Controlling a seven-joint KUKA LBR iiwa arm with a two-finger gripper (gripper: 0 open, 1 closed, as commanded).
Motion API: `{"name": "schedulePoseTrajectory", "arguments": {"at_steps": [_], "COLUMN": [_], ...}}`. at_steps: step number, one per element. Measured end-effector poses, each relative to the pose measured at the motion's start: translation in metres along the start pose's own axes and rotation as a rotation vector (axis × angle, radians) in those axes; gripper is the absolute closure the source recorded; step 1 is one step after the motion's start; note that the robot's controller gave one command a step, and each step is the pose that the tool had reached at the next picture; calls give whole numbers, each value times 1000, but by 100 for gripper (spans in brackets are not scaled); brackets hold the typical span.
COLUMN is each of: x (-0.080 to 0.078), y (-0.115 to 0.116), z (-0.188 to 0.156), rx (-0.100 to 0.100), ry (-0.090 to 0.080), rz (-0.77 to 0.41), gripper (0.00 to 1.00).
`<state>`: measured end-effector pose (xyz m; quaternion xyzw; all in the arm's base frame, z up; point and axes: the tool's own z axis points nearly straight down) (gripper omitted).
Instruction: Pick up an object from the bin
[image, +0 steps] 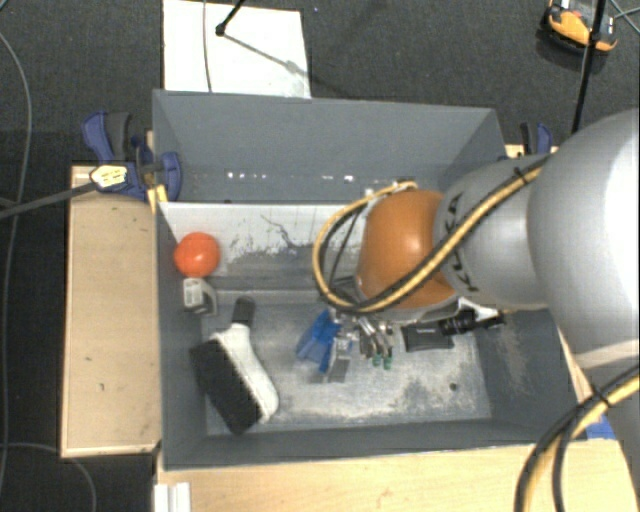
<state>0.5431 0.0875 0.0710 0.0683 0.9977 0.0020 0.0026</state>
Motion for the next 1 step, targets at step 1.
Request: {"name": "schedulePoseTrajectory", "arguments": {"at_steps": [1], "x": [2], "y": [5], "z": [-196], "rx": [-4], "ry": [-10], "rz": [-6], "gripper": [100]}}
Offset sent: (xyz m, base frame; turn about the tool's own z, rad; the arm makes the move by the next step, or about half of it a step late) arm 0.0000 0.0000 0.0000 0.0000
